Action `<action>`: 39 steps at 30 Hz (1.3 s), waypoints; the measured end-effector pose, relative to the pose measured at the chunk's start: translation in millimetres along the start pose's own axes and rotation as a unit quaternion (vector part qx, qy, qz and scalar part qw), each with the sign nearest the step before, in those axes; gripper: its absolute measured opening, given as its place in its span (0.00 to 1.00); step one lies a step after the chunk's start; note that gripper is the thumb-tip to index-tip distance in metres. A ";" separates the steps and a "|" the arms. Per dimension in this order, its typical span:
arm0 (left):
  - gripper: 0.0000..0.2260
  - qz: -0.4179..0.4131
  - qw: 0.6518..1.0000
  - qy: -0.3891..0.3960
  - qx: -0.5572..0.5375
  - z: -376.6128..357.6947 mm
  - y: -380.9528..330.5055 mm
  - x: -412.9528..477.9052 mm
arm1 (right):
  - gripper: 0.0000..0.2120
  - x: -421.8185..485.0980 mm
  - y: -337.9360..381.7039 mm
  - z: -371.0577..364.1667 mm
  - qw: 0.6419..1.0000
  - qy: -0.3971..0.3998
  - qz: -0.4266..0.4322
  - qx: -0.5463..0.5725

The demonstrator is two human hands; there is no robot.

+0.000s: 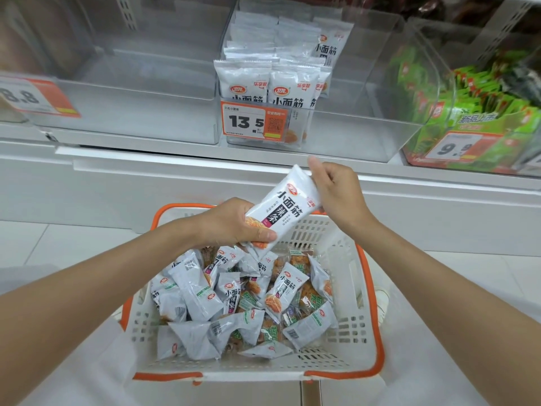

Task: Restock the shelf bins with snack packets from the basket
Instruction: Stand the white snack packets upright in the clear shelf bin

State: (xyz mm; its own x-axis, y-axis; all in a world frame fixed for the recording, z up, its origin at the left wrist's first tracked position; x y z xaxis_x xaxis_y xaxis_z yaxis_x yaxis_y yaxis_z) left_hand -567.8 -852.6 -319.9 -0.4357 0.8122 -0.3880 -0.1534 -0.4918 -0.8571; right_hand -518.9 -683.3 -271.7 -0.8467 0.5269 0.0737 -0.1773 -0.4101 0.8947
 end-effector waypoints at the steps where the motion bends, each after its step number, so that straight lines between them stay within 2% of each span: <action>1: 0.04 -0.002 1.000 -0.018 -0.005 4.5 2.7 0.5 | 0.23 -4.2 -4.9 -1.3 0.998 0.006 -0.045 0.053; 3: 0.04 0.000 0.999 -0.052 -0.014 12.5 7.3 0.6 | 0.23 -12.0 -16.8 -12.4 0.987 0.060 -0.119 0.096; 5: 0.04 0.003 0.998 -0.062 -0.015 14.1 8.1 0.6 | 0.16 -22.8 -29.7 -32.6 0.967 0.149 -0.170 0.118; 6: 0.05 0.002 0.998 -0.058 -0.013 12.8 7.1 0.1 | 0.13 -28.4 -33.2 -41.6 0.959 0.187 -0.179 0.119; 8: 0.08 -0.001 0.999 -0.042 -0.016 8.6 1.4 -1.2 | 0.12 -32.5 -33.3 -46.8 0.951 0.204 -0.184 0.138; 11: 0.19 -0.009 0.999 -0.049 -0.018 15.0 -22.2 3.9 | 0.13 -26.3 -23.8 -32.2 0.948 0.172 -0.182 0.195; 15: 0.08 -0.047 0.990 -0.130 -0.037 49.2 -65.6 21.0 | 0.14 -15.7 -6.2 -9.3 0.956 0.155 -0.159 0.192; 19: 0.06 -0.089 0.985 -0.145 0.009 61.8 -107.0 26.3 | 0.11 -10.0 16.9 15.9 0.968 0.121 -0.122 0.183; 22: 0.07 -0.153 0.974 -0.166 0.024 67.0 -149.7 19.8 | 0.07 1.2 42.6 48.6 0.981 0.053 -0.052 0.177; 25: 0.06 -0.234 0.947 -0.209 0.074 74.1 -203.0 12.0 | 0.09 16.0 74.3 83.1 0.989 -0.021 0.039 0.141; 28: 0.06 -0.282 0.926 -0.216 0.128 79.7 -242.9 20.6 | 0.10 33.0 94.5 112.5 0.984 -0.094 0.108 0.108; 30: 0.07 -0.286 0.917 -0.212 0.181 86.5 -253.8 38.1 | 0.07 51.6 90.8 122.8 0.984 -0.119 0.113 0.072; 33: 0.09 -0.248 0.911 -0.223 0.244 108.9 -250.4 74.7 | 0.05 88.9 73.8 124.4 0.986 -0.131 0.090 0.042; 39: 0.11 -0.166 0.904 -0.248 0.305 160.3 -232.9 140.7 | 0.08 161.0 36.6 111.7 0.986 -0.068 -0.003 0.150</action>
State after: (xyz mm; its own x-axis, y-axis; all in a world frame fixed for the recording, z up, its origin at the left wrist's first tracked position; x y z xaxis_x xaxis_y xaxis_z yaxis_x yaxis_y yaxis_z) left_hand -735.6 -674.2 -120.5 -0.5966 0.7808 0.1853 -0.7438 -0.4514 -0.4930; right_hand -605.7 -530.3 -177.8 -0.7669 0.6324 0.1093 -0.0077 -0.1795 0.9837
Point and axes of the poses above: each hand's wrist, its own x-axis towards the middle knuckle, its own z-axis out of the back of the hand, y = z × x, the point moved 8 cm from there along x, towards the middle knuckle, and after that the axes turned 5 degrees about x, right-handed, at the moved point
